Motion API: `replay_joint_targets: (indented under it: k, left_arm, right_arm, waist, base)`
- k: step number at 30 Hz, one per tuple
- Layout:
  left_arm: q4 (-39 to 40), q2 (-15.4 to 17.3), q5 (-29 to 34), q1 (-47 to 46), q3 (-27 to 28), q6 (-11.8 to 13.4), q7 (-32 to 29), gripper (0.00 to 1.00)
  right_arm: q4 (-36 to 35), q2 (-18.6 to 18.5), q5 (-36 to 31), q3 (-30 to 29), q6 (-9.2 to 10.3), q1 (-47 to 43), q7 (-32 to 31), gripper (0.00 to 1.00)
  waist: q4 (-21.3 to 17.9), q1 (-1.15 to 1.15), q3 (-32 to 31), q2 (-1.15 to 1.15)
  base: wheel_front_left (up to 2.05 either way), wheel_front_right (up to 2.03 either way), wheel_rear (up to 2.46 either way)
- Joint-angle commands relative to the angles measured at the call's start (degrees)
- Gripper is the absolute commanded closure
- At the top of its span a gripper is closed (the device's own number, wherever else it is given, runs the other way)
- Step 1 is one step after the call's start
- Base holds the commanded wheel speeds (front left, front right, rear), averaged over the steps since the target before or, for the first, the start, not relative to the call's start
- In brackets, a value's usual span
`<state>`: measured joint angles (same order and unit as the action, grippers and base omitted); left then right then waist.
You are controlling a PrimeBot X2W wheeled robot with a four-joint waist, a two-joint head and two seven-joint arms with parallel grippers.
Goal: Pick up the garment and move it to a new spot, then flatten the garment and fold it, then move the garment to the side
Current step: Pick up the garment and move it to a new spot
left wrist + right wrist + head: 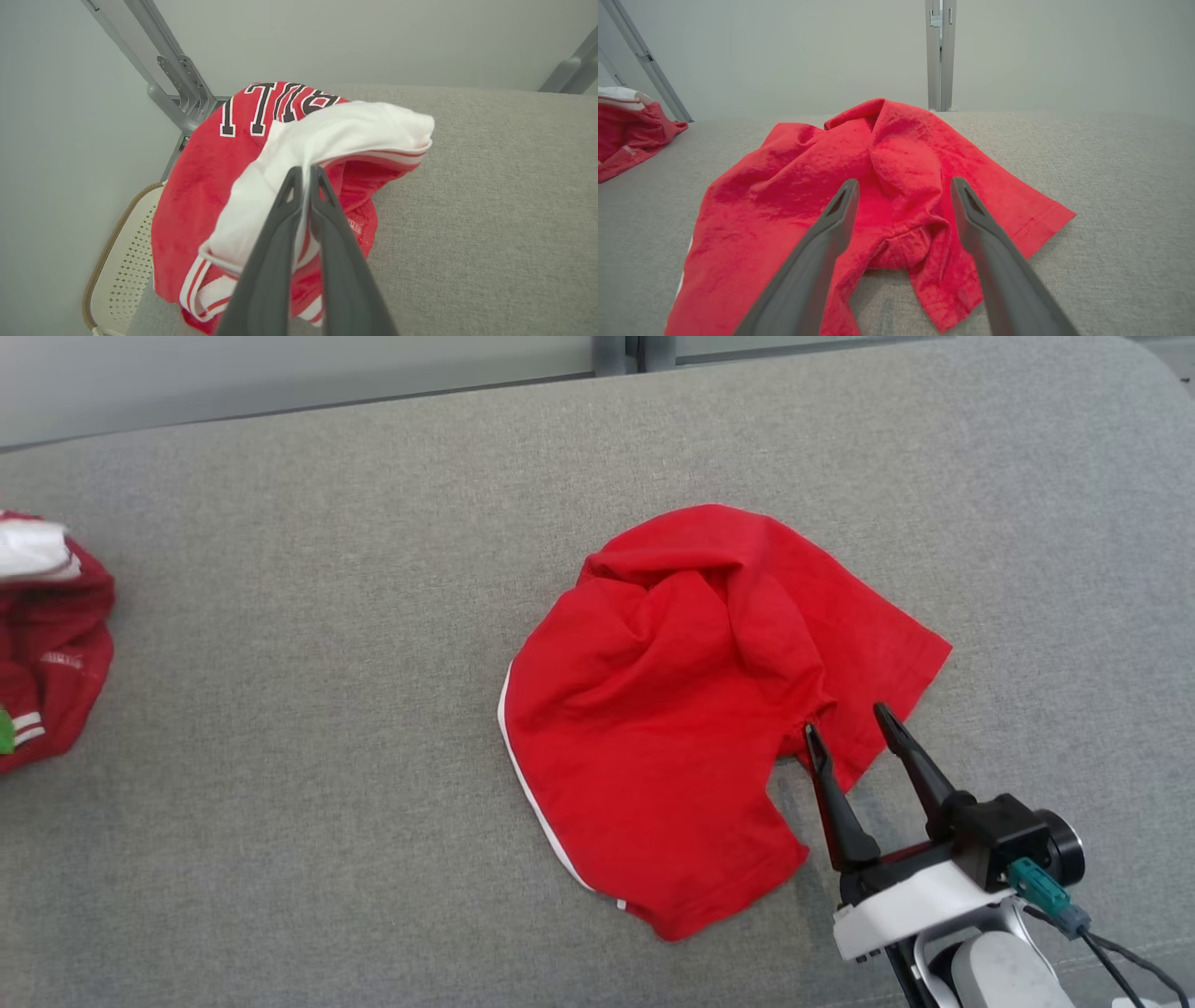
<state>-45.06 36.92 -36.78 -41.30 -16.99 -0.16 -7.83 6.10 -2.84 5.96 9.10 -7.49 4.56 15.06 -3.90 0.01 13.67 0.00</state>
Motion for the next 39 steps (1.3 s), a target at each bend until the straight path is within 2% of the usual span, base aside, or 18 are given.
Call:
replay_joint_targets:
  k: [1,2,4,7,10,16,20,21,24,28,34,39]
  left_arm:
    - [-1.78,-1.55,-1.45,1.18,0.78,0.62,1.19,0.60]
    - [-2.76,-2.67,-1.72,1.80,0.57,0.12,1.15,0.00]
    - [-4.01,-4.30,-2.99,2.04,1.06,-0.09,1.59,0.00]
    - [-4.87,-5.23,-2.91,3.30,0.95,0.94,3.31,0.00]
    - [-3.34,-6.49,-3.38,4.09,1.41,0.92,6.39,0.00]
    - [6.17,-9.41,-2.87,9.29,0.87,0.47,14.51,0.00]
    - [15.36,-11.21,-3.27,15.16,0.35,1.30,17.17,0.00]
    - [15.36,-11.21,-3.27,15.16,0.35,1.30,17.17,0.00]
    - [22.73,-12.06,-2.43,19.95,-0.75,1.74,19.01,0.00]
    - [28.44,-13.20,-1.44,26.51,-2.08,3.04,20.64,0.00]
    - [31.56,-13.61,0.83,34.84,-2.75,4.89,22.41,0.00]
    - [31.07,-14.41,2.25,40.08,-0.08,6.11,23.09,0.00]
  right_arm:
    - [0.12,-0.13,0.12,-0.23,0.00,-1.13,0.19,0.00]
    - [0.21,-0.13,-0.09,-0.27,0.00,-1.41,0.19,0.00]
    - [0.42,-0.15,0.16,-0.74,0.00,-2.16,0.19,0.00]
    - [0.22,-0.11,0.27,-1.50,0.00,-2.84,0.19,0.00]
    - [-0.49,-0.15,-0.32,-2.06,0.00,-3.38,0.19,0.00]
    - [-2.68,-0.14,-1.74,-3.95,0.00,-4.60,0.20,0.00]
    - [-4.16,-0.15,-2.54,-4.67,0.00,-4.84,0.19,0.00]
    - [-4.16,-0.15,-2.54,-4.67,0.00,-4.84,0.19,0.00]
    - [-5.41,-0.12,-3.02,-5.39,0.00,-5.31,0.19,0.00]
    - [-7.02,-0.11,-2.57,-6.56,0.00,-6.58,0.19,0.00]
    - [-7.16,-1.29,-3.16,-8.20,0.00,-8.79,0.19,0.00]
    - [-5.64,-2.42,-4.04,-9.95,0.00,-9.46,0.19,0.00]
  waist:
    - [0.19,-0.01,-0.83,0.00]
    - [0.33,-0.01,-1.25,0.00]
    - [0.70,-0.01,-2.20,0.00]
    - [1.35,-0.01,-3.68,0.00]
    - [2.09,-0.01,-4.99,0.00]
    - [3.57,-0.01,-7.57,0.00]
    - [3.44,-0.01,-8.95,0.00]
    - [3.44,-0.01,-8.95,0.00]
    - [2.94,-0.01,-9.54,0.00]
    - [2.36,-0.01,-11.02,0.00]
    - [1.21,-0.01,-12.31,0.00]
    - [0.68,-0.01,-13.16,0.00]
  base:
    - [0.00,0.00,0.00]
    - [0.00,0.00,0.00]
    - [0.00,0.00,0.00]
    - [0.00,0.00,0.00]
    - [0.00,0.00,0.00]
    - [0.00,0.00,0.00]
    - [0.00,0.00,0.00]
    - [0.00,0.00,0.00]
    - [0.00,0.00,0.00]
    - [0.00,0.00,0.00]
    - [0.00,0.00,0.00]
    - [0.00,0.00,0.00]
